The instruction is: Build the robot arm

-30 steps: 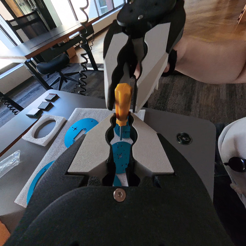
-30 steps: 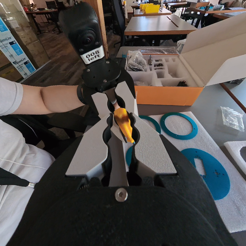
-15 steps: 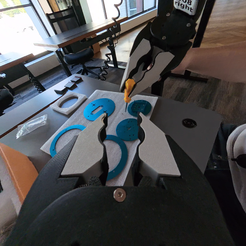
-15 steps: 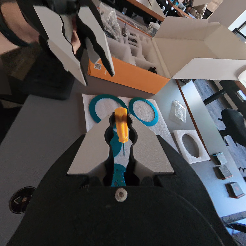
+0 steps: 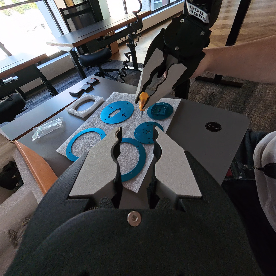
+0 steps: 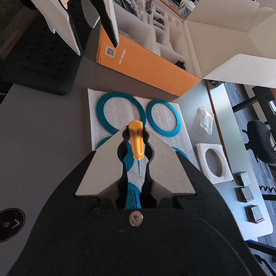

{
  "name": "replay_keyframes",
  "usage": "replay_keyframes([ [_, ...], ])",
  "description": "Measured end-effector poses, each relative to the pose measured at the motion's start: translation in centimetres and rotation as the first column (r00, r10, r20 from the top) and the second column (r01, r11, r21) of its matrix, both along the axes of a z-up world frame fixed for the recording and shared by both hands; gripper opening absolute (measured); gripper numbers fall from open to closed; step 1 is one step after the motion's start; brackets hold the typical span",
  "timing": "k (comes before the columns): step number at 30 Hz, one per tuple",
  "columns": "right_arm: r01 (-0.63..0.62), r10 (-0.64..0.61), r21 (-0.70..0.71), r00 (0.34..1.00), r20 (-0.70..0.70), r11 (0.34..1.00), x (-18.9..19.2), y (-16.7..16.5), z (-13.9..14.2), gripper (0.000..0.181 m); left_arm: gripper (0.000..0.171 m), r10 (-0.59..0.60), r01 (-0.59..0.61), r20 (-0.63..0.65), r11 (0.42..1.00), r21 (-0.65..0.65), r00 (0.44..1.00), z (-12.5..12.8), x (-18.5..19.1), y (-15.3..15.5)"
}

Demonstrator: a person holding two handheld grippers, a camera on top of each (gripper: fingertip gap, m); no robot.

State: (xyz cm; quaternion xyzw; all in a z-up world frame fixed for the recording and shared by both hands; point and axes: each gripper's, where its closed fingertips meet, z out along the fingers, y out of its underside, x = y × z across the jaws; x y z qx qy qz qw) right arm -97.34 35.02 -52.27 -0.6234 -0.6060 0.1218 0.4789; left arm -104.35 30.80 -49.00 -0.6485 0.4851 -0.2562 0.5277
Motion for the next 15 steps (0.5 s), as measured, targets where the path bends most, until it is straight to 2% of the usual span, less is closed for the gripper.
replay_keyframes([
  [15, -0.011, 0.009, 0.023, 0.998, 0.054, 1.000, 0.05, -0.18, -0.56, 0.016, 0.040, -0.015, 0.014, -0.025, 1.000, -0.012, 1.000, -0.58, 0.31, -0.49],
])
